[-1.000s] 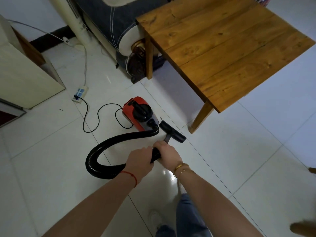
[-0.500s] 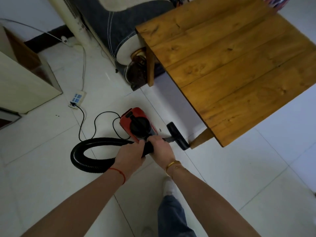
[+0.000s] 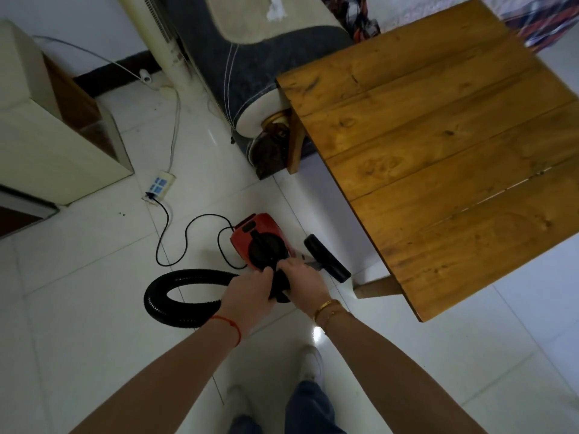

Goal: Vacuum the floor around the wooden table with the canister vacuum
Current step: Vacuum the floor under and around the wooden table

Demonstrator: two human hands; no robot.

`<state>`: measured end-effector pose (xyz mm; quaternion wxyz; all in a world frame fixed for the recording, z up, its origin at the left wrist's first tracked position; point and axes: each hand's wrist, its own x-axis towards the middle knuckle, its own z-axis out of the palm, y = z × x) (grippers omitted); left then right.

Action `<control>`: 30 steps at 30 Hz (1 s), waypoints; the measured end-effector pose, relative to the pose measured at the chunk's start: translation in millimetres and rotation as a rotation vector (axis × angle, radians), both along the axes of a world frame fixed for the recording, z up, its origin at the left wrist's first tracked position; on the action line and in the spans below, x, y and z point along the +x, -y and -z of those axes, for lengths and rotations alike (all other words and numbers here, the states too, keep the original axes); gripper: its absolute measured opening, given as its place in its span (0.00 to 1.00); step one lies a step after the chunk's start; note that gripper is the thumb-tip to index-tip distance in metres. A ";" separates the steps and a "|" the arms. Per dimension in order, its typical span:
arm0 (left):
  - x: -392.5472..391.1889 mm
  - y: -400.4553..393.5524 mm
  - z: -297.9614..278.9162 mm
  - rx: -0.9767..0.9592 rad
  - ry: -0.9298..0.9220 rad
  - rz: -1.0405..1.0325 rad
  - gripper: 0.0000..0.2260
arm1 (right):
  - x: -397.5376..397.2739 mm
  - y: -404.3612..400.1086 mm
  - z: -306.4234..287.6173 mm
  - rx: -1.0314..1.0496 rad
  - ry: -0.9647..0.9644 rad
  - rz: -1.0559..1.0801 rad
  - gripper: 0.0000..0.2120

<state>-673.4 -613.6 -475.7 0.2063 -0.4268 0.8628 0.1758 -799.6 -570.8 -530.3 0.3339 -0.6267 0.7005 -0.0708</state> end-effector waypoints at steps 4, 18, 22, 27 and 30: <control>-1.4 10.8 9.1 -0.020 -0.012 -0.001 0.08 | -1.5 13.2 7.9 -0.023 -0.010 0.009 0.11; -2.6 61.7 57.6 -0.037 -0.038 0.069 0.12 | -4.1 59.3 57.2 -0.054 -0.083 0.014 0.19; 10.2 65.5 51.9 -0.018 -0.057 0.084 0.13 | 6.2 61.3 48.7 -0.072 -0.033 0.030 0.16; 45.7 72.6 35.0 -0.005 -0.069 0.124 0.11 | 40.2 63.5 30.0 -0.088 0.011 0.022 0.16; 69.7 78.0 25.7 0.002 -0.068 0.136 0.10 | 63.4 66.0 23.6 -0.109 0.017 0.033 0.15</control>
